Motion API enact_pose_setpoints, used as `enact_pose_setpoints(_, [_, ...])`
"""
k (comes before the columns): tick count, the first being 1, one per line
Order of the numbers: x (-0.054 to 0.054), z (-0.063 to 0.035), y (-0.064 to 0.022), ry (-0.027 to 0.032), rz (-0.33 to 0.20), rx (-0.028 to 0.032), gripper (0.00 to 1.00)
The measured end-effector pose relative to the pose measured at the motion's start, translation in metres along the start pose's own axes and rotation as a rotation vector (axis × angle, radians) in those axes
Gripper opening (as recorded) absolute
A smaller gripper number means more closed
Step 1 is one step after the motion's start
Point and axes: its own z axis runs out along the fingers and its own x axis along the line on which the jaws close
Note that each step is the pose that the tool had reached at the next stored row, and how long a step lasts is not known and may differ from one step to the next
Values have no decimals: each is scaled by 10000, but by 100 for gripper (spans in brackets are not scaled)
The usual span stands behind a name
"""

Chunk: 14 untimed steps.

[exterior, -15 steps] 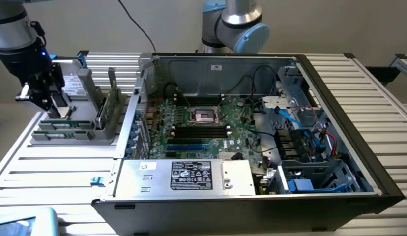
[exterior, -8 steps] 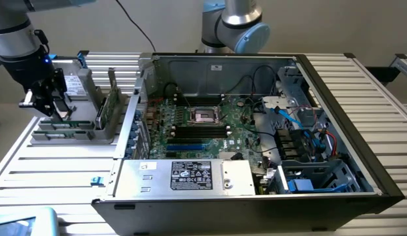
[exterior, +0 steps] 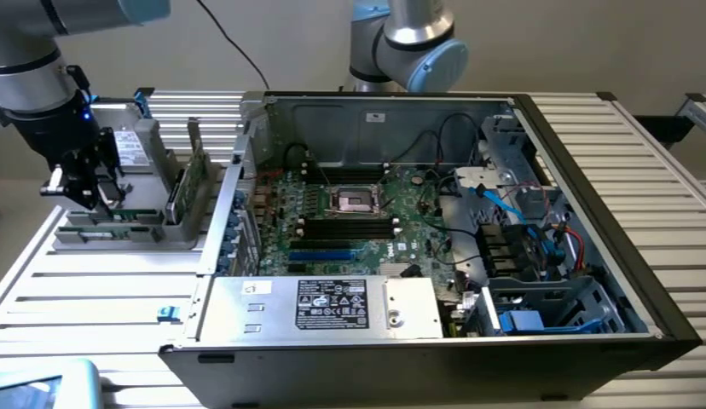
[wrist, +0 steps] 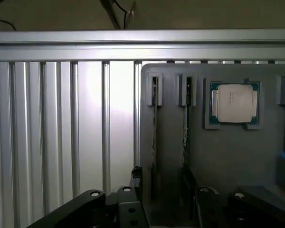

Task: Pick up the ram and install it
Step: 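Pick up the ram and move it above insertion slot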

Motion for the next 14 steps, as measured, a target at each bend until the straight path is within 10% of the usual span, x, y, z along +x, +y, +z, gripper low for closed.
enact_pose_setpoints(14, [45, 196, 12, -1, 1, 6, 45])
